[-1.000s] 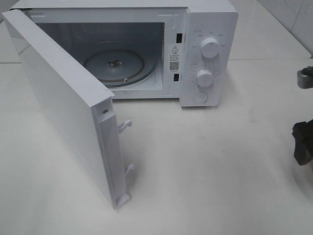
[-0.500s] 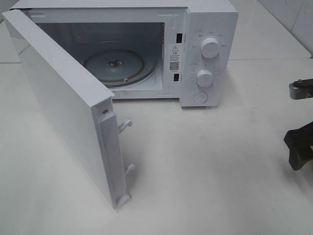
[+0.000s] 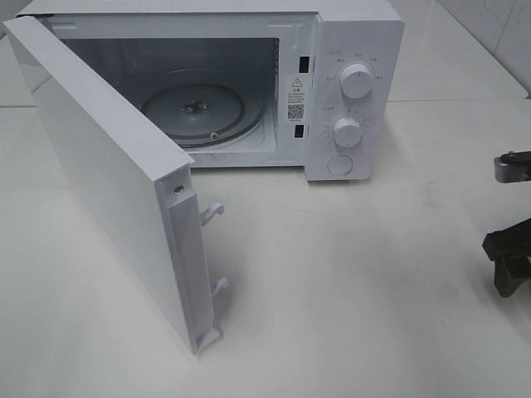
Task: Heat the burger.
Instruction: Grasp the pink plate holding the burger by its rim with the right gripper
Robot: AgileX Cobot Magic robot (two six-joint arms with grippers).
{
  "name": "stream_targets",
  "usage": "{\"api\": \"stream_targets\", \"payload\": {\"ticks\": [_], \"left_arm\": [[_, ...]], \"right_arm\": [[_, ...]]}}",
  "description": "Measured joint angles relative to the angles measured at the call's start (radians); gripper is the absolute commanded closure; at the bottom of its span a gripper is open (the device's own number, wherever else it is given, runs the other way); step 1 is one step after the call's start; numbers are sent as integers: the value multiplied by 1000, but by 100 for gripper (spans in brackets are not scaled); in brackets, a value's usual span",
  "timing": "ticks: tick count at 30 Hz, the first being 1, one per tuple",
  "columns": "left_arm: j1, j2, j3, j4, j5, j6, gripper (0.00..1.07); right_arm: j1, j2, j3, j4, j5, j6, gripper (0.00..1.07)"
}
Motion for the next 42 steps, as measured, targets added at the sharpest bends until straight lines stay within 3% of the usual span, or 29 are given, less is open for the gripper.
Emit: {"api": "stream_targets", "payload": {"ticks": [16,21,23,24,25,26,28,29,31,42], "left_arm": [[0,0,0,0,0,0,7],[0,0,0,0,0,0,7],[0,0,0,0,0,0,7],[0,0,0,0,0,0,7],[0,0,0,0,0,0,7],[0,0,0,0,0,0,7],[0,0,0,0,0,0,7],[0,0,0,0,0,0,7],[0,0,0,0,0,0,7],[0,0,0,0,0,0,7]], "right_arm": [[0,52,95,-2,-133,29,31],[-1,52,97,-15,-132,30,46],[-1,52,97,-26,-131,35,66],[-1,52,97,-26,-131,35,66],[-1,51,97,-38,-128,44,77],[-1,51,97,-38,-128,44,77],[-2,51,97,-48,-122,59,94],[-2,51,97,-48,-122,59,94],[-2,48,96,-47,-115,63,107],[20,41,94,-58,-103,86,107]]}}
